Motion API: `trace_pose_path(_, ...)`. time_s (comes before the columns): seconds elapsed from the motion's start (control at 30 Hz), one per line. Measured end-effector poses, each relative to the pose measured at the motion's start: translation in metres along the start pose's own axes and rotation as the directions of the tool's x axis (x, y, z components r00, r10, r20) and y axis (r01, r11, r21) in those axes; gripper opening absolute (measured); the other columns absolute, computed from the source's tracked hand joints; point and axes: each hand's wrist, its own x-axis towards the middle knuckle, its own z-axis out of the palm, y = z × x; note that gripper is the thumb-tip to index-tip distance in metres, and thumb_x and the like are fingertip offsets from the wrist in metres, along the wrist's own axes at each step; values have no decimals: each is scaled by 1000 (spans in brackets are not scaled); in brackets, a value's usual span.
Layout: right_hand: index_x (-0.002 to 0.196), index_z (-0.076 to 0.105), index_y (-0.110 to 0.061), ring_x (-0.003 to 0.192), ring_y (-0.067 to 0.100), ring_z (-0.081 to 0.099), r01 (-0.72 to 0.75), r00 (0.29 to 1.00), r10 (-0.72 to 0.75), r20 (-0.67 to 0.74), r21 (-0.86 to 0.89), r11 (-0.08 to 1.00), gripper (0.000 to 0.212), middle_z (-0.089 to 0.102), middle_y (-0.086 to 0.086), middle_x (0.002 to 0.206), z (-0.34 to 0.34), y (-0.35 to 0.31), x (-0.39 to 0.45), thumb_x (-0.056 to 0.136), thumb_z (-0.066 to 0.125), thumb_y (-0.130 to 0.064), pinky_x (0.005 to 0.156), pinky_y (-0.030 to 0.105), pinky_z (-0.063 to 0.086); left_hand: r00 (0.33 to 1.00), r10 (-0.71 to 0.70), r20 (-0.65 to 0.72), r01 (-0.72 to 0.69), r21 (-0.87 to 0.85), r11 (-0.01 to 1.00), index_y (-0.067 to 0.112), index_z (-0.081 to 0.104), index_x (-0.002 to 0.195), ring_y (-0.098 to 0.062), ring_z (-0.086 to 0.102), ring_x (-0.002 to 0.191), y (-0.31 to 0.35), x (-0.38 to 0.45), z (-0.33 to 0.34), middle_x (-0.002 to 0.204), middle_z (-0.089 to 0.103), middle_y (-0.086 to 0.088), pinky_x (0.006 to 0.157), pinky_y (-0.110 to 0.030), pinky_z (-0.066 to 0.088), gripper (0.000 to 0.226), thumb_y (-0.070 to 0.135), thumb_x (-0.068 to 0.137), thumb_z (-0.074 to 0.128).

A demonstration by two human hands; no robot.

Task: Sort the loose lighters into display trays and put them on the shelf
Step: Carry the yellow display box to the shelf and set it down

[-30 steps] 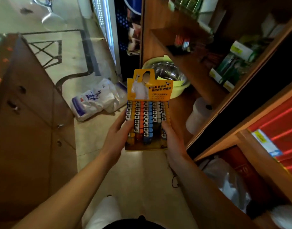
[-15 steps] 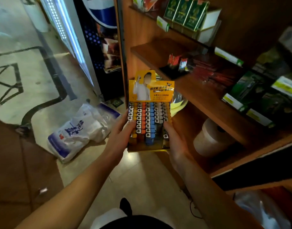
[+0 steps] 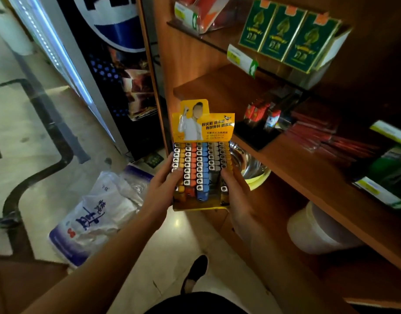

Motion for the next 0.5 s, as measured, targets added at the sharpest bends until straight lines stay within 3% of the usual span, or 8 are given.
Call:
trace_pose_path(0.13,124,62,-41,109,16,66,8,1000,-8,-30,-25,1000,28,69,-8,119,23,-15,55,98,53,-36,91,44,56,999,0,34,-1,12,1000,65,49,115,-13,69,103,18,61,-9,113,72,11,76,-34,54,33,35,100,50)
trace_pose_path(0.27,108,61,-59,112,11,62,18,999,-19,-29,-44,999,25,67,-19,116,41,-31,93,99,52,-37,92,43,54,998,-6,65,8,-16,1000,59,46,124,-13,69,105,33,110,-17,113,71,13,78,-34,55,36,36,97,52)
trace_pose_path(0.4,111,59,-56,110,4,59,27,996,-28,-80,-13,1000,25,64,-29,108,55,-39,120,99,51,-36,82,28,50,991,-20,130,23,-28,999,56,48,128,-20,68,109,48,150,-24,123,69,4,91,-46,55,49,47,82,60)
trace_pose_path(0.5,121,59,-51,116,12,59,26,986,-23,-163,20,999,27,66,-22,113,66,-40,139,98,53,-37,90,38,53,980,-10,198,14,-19,1000,55,53,128,-25,68,111,53,180,-31,125,68,-1,97,-54,52,50,48,79,62)
